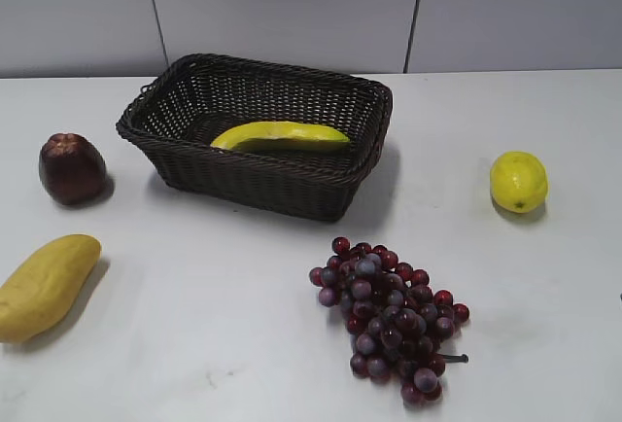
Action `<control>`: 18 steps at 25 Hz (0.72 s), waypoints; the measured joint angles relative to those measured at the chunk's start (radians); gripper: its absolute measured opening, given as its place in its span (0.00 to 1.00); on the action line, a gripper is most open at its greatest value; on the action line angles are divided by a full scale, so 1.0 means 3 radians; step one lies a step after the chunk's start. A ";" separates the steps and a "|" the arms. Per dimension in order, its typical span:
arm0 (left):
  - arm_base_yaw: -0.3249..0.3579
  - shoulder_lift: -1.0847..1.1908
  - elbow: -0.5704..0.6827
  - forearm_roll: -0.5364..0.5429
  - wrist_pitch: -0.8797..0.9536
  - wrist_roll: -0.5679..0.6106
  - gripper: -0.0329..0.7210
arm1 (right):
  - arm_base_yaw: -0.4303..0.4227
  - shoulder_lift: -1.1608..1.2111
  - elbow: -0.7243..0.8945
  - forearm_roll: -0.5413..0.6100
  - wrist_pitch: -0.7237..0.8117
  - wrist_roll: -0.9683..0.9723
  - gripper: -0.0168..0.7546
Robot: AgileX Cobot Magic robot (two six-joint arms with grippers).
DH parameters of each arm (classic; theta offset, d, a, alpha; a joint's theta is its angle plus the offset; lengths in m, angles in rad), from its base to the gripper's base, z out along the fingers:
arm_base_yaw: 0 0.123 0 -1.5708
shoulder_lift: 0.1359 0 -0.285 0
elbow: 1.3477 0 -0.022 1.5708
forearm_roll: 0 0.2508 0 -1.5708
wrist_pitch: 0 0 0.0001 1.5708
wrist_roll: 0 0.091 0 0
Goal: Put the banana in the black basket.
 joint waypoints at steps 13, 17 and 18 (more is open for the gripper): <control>0.0000 0.0000 0.0000 0.0000 0.0000 0.0000 0.36 | -0.1242 -0.1348 0.0339 0.0000 0.0015 0.0029 0.79; 0.0000 0.0000 0.0000 0.0000 0.0000 0.0000 0.36 | -0.1508 -0.1841 0.0342 0.0000 0.0107 -0.0077 0.79; 0.0000 0.0000 0.0000 0.0000 0.0000 0.0000 0.36 | -0.1531 -0.1942 0.0342 0.0000 0.0174 -0.0088 0.79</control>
